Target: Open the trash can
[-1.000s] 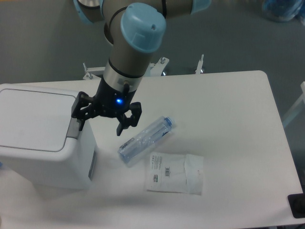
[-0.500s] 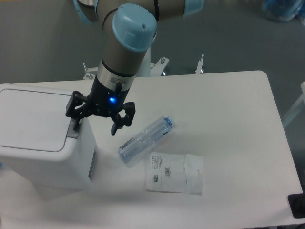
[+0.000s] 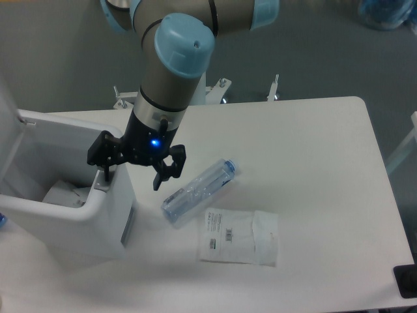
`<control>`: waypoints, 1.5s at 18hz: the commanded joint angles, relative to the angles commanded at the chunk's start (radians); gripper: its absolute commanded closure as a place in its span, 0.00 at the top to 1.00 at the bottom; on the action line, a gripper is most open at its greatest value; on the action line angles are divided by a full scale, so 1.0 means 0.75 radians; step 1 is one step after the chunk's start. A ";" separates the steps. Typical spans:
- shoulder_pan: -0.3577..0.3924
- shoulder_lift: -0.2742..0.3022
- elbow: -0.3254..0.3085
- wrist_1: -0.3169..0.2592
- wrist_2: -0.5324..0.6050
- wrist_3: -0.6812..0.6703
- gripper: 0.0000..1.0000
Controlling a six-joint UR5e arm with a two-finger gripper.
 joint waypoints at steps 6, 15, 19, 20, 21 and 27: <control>0.063 0.010 0.014 0.006 -0.006 0.010 1.00; 0.378 0.018 0.037 0.018 0.010 0.194 1.00; 0.501 0.000 0.047 0.022 0.012 0.392 1.00; 0.523 -0.008 0.047 0.033 0.012 0.435 1.00; 0.546 -0.018 0.047 0.041 0.020 0.484 1.00; 0.571 -0.084 0.051 0.065 0.227 0.952 1.00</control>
